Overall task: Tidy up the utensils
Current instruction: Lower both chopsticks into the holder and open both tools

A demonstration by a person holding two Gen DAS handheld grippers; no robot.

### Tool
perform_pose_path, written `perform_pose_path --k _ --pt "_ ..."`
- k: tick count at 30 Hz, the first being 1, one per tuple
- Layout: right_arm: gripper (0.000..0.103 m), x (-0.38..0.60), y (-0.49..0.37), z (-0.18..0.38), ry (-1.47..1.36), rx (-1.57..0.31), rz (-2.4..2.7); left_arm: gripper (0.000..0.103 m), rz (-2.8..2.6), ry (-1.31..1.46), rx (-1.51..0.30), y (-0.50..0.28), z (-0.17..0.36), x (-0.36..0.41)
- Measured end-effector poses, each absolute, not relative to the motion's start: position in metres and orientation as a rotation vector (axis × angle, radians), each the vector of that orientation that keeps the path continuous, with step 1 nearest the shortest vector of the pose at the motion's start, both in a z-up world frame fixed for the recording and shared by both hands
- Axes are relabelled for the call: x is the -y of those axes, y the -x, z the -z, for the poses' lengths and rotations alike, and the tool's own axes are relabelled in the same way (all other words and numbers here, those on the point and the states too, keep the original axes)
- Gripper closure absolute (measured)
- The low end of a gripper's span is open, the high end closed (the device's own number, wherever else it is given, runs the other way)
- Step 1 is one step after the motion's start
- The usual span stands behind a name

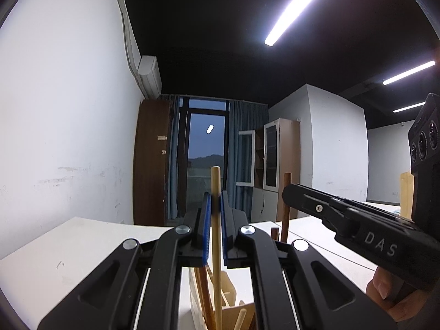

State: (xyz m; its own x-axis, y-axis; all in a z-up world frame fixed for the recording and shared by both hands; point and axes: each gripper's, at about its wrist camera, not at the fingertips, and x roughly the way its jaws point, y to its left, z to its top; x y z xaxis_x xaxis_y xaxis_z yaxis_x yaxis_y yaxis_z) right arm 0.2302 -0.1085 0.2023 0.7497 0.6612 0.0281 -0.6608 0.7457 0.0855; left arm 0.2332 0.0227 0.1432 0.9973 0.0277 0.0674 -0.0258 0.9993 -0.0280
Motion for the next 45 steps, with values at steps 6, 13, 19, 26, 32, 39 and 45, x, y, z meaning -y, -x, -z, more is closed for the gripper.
perform_pose_path --k 6,13,19,26,32,39,45 --pt "0.097 0.106 -0.234 -0.193 -0.073 -0.044 -0.711 0.097 -0.01 0.048 0.032 -0.234 -0.138 -0.031" --pt "0.096 0.106 -0.239 -0.189 -0.057 -0.074 -0.708 0.097 0.003 0.06 0.004 -0.234 -0.133 -0.032" --pt "0.096 0.106 -0.242 -0.184 -0.049 -0.101 -0.71 0.097 0.023 0.07 -0.009 -0.234 -0.13 -0.036" --pt "0.096 0.105 -0.241 -0.176 -0.035 -0.126 -0.707 0.097 0.035 0.065 -0.035 -0.237 -0.123 -0.036" --pt "0.087 0.11 -0.241 -0.173 -0.04 -0.141 -0.7 0.092 0.037 0.087 -0.084 -0.239 -0.121 -0.038" --pt "0.085 0.115 -0.241 -0.168 -0.036 -0.149 -0.68 0.072 0.045 0.108 -0.079 -0.228 -0.124 -0.043" --pt "0.08 0.12 -0.237 -0.165 -0.026 -0.161 -0.671 0.072 0.022 0.086 -0.1 -0.221 -0.122 -0.039"
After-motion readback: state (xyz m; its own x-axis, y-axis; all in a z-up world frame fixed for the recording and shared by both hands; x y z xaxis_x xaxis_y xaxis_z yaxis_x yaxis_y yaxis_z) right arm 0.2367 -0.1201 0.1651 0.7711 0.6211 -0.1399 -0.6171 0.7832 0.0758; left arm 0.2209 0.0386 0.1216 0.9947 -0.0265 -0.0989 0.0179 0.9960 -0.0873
